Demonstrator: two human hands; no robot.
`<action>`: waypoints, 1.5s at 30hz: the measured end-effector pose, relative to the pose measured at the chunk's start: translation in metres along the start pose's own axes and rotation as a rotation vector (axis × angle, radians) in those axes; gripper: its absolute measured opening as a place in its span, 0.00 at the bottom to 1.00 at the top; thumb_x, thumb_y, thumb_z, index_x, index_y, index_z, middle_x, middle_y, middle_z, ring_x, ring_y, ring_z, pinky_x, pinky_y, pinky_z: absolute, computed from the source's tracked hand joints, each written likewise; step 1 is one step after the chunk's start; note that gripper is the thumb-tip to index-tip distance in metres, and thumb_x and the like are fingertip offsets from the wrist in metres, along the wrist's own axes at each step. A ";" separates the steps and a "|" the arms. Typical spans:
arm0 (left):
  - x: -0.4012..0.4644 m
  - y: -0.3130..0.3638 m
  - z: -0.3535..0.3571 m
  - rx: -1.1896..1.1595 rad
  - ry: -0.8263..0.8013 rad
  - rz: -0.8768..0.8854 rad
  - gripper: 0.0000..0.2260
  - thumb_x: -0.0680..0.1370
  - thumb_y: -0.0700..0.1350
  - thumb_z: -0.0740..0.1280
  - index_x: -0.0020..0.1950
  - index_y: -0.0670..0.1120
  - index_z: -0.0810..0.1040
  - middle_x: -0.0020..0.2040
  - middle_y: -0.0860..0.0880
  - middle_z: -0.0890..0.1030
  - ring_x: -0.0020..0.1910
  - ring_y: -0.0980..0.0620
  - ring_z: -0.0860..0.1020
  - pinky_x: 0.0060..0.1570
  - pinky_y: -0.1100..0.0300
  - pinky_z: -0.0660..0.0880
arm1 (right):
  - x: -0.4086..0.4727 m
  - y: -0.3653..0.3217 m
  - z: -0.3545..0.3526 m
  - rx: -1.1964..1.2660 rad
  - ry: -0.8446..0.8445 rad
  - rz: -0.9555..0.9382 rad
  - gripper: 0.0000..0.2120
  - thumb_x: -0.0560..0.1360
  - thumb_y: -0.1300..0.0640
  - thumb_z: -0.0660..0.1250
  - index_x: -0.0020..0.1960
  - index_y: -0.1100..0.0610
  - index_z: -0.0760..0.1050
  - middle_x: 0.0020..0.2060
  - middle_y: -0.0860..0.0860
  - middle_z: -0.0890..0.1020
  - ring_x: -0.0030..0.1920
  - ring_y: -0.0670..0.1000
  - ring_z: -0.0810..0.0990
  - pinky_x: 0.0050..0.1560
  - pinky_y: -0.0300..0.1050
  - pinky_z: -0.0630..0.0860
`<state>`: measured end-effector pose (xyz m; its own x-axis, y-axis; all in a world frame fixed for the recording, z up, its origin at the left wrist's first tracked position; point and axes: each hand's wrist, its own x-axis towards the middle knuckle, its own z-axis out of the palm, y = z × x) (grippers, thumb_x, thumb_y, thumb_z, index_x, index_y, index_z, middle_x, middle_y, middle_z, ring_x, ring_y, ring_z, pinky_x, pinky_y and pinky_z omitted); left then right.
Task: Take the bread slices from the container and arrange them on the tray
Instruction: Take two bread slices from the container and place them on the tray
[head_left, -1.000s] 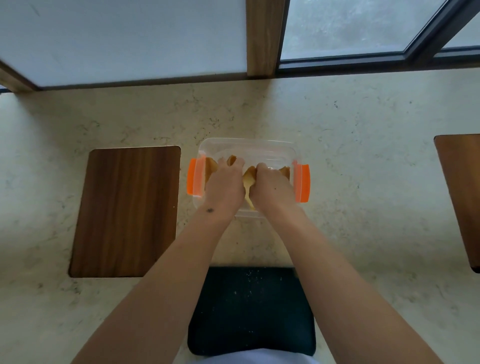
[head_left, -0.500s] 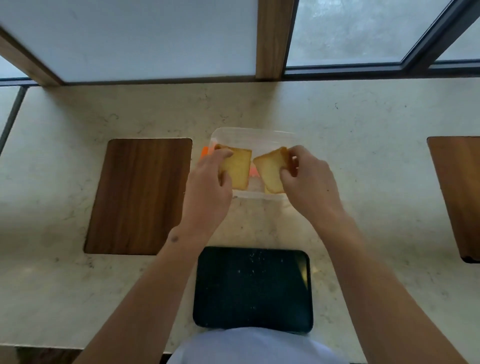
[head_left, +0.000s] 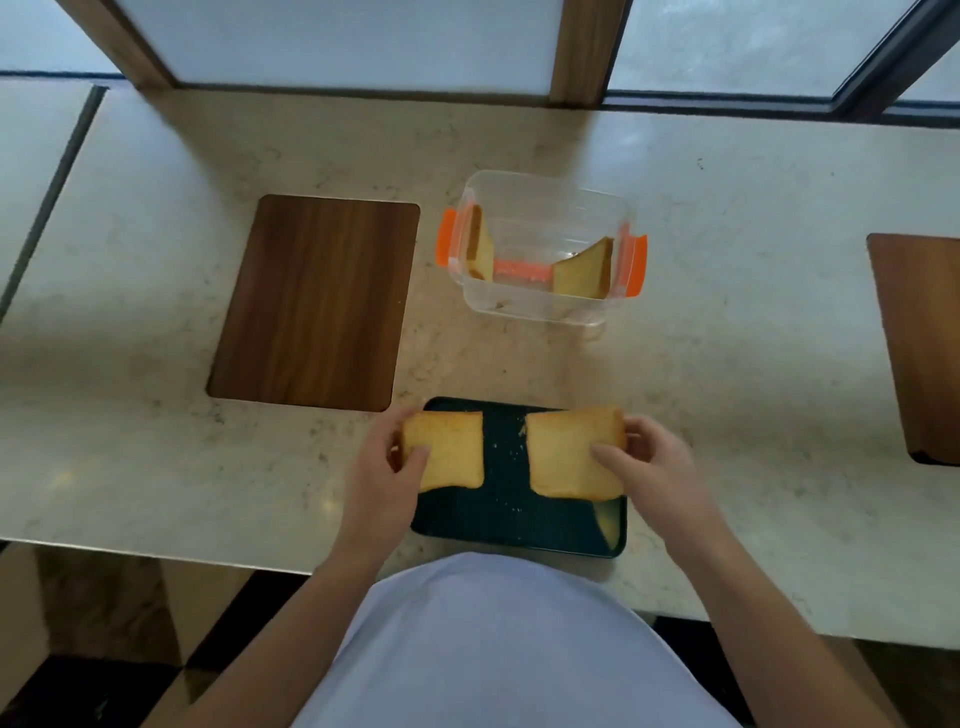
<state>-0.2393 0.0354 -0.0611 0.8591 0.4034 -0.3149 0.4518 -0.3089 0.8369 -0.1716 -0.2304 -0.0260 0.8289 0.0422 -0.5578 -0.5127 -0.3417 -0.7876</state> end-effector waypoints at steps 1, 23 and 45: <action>-0.002 -0.004 0.002 -0.070 0.006 -0.050 0.24 0.79 0.40 0.69 0.71 0.58 0.70 0.64 0.58 0.76 0.60 0.59 0.75 0.58 0.54 0.77 | -0.005 0.007 0.006 -0.006 -0.010 0.013 0.06 0.77 0.57 0.71 0.51 0.47 0.80 0.43 0.44 0.86 0.44 0.44 0.85 0.45 0.46 0.82; 0.016 -0.030 0.022 -0.277 0.080 -0.431 0.20 0.76 0.39 0.70 0.64 0.50 0.69 0.56 0.49 0.75 0.53 0.51 0.76 0.51 0.52 0.78 | -0.024 0.040 0.029 -0.058 0.010 0.056 0.05 0.79 0.56 0.69 0.52 0.48 0.77 0.48 0.47 0.84 0.48 0.48 0.82 0.40 0.44 0.78; 0.026 -0.049 0.014 0.094 -0.023 -0.218 0.04 0.81 0.50 0.64 0.46 0.55 0.74 0.41 0.48 0.81 0.41 0.49 0.81 0.43 0.49 0.81 | 0.069 0.012 0.108 -0.695 -0.623 -0.040 0.14 0.77 0.49 0.66 0.61 0.52 0.77 0.50 0.50 0.82 0.50 0.53 0.82 0.47 0.48 0.78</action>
<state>-0.2358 0.0488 -0.1166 0.7434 0.4501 -0.4947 0.6469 -0.2959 0.7028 -0.1443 -0.1302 -0.1022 0.4699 0.4932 -0.7321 -0.0708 -0.8056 -0.5882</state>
